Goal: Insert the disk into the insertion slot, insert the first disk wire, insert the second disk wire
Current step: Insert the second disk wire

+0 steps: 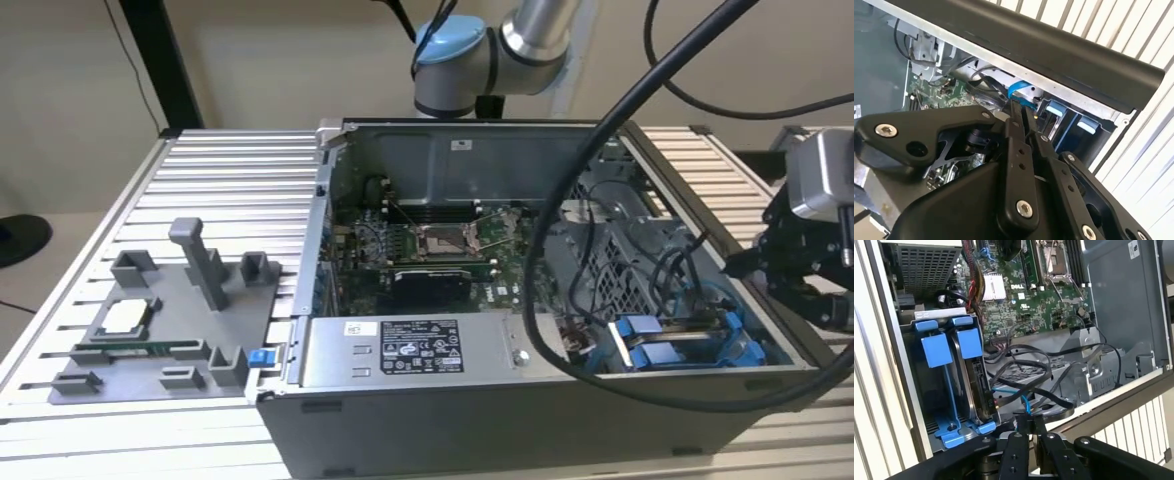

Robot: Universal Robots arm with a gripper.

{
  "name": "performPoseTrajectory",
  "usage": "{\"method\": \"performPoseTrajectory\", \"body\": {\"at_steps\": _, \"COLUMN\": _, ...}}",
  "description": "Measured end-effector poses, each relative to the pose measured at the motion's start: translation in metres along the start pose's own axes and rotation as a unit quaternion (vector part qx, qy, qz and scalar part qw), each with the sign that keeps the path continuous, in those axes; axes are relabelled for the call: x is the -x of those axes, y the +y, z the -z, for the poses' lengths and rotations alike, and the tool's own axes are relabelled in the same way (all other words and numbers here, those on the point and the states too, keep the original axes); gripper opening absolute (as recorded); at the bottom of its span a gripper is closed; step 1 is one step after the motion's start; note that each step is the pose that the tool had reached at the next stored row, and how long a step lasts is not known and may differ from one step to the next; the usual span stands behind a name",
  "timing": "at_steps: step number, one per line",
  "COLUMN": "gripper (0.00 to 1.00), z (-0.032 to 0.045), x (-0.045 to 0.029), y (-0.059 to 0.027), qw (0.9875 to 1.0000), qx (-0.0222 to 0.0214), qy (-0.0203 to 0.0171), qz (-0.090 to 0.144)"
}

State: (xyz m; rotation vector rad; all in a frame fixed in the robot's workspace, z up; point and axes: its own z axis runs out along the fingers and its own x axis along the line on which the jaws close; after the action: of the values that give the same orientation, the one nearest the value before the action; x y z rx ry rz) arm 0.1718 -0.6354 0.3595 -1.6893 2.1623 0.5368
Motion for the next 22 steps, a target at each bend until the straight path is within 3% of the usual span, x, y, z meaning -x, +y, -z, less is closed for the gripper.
{"method": "performPoseTrajectory", "body": {"at_steps": 2, "gripper": 0.00, "z": 0.0029, "x": 0.0011, "y": 0.0025, "qw": 1.0000, "qx": -0.0001, "qy": -0.0044, "qz": -0.002}}
{"method": "performPoseTrajectory", "body": {"at_steps": 5, "gripper": 0.00, "z": 0.0049, "x": 0.0007, "y": 0.0084, "qw": 1.0000, "qx": -0.0006, "qy": -0.0070, "qz": -0.004}}
{"method": "performPoseTrajectory", "body": {"at_steps": 19, "gripper": 0.00, "z": 0.0083, "x": -0.0090, "y": 0.0533, "qw": 0.9999, "qx": -0.0031, "qy": -0.0076, "qz": -0.008}}
{"method": "performPoseTrajectory", "body": {"at_steps": 22, "gripper": 0.00, "z": 0.0083, "x": -0.0096, "y": 0.0550, "qw": 0.9999, "qx": -0.0031, "qy": -0.0077, "qz": -0.008}}
